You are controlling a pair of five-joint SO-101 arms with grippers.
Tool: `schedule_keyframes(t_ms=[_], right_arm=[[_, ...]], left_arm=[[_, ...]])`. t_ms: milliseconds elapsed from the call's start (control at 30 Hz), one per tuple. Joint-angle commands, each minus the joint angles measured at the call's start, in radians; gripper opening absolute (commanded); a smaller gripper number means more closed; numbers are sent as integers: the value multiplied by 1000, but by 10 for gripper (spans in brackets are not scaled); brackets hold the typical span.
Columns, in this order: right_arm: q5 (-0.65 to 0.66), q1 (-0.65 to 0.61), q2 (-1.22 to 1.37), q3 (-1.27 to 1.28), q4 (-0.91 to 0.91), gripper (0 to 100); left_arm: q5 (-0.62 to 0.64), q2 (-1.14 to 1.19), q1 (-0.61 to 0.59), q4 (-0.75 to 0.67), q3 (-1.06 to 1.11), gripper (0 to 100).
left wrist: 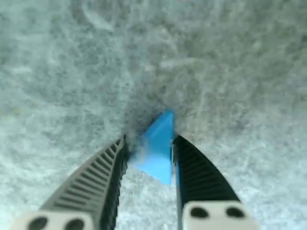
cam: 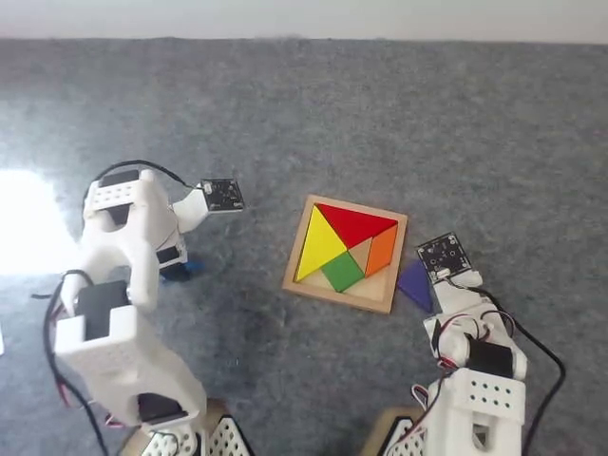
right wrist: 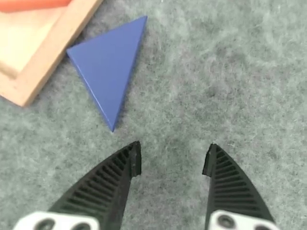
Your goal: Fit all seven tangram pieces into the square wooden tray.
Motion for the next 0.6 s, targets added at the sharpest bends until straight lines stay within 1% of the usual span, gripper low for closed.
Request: schedule_keyframes(t_ms=[0, 200, 333, 400, 500, 567], right_arm=[[11, -10, 4, -6, -8, 216], [11, -10, 4, -6, -8, 216], [11, -10, 4, -6, -8, 216], [11, -8, 4, -6, -7, 216], [11, -8, 4, -6, -7, 216], [11, -8, 4, -6, -7, 216]], left_arm=[[20, -121, 29, 101, -61, 79], [114, -308, 155, 216, -59, 79], [166, -353, 227, 236, -59, 83], [183, -347, 210, 207, -62, 96], [186, -308, 137, 149, -59, 174], [183, -262, 86, 112, -62, 207]])
